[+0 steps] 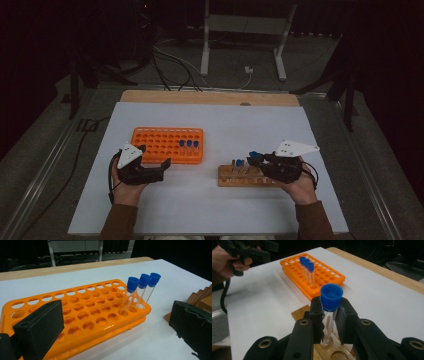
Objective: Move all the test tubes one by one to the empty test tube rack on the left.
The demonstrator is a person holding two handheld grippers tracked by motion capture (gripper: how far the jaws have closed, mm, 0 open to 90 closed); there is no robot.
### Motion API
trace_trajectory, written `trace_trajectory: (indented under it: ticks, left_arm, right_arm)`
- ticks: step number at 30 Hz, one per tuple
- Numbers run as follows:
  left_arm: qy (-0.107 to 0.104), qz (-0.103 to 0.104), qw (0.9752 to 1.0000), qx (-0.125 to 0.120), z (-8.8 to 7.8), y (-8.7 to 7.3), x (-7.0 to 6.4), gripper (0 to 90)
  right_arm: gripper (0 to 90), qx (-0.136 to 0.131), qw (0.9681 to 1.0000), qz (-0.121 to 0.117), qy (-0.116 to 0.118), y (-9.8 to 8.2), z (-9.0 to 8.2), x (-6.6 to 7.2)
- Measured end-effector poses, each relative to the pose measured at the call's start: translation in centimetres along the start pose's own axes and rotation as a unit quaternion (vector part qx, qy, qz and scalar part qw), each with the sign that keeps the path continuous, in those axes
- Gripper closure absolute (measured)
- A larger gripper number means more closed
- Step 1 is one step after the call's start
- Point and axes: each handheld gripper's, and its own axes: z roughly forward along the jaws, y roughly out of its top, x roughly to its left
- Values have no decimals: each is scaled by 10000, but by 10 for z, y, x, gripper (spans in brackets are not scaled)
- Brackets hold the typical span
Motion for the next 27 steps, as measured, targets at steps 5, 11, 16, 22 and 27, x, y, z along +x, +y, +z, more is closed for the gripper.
trace_trajectory:
  ticks: [5, 11, 16, 22, 27]
  left_arm:
    - [-7, -12, 10000, 6, 1, 0, 0, 6]
    - [-56, -14, 10000, 7, 0, 1, 0, 6]
    - [-87, 27, 9999, -56, -2, 5, -1, 7]
    - [-112, 48, 9999, -108, -4, 11, -3, 7]
    - [-119, 45, 9998, -176, -6, 16, -3, 7]
  right_arm:
    - [766, -66, 10000, -43, -29, 6, -5, 1]
    - [767, -162, 9998, -77, -102, 11, -11, 1]
    - [766, -241, 9994, -104, -210, 19, -14, -2]
    - [766, -321, 9991, -35, -286, 25, -9, -5]
    - [766, -310, 9990, 1, -336, 31, 0, -7]
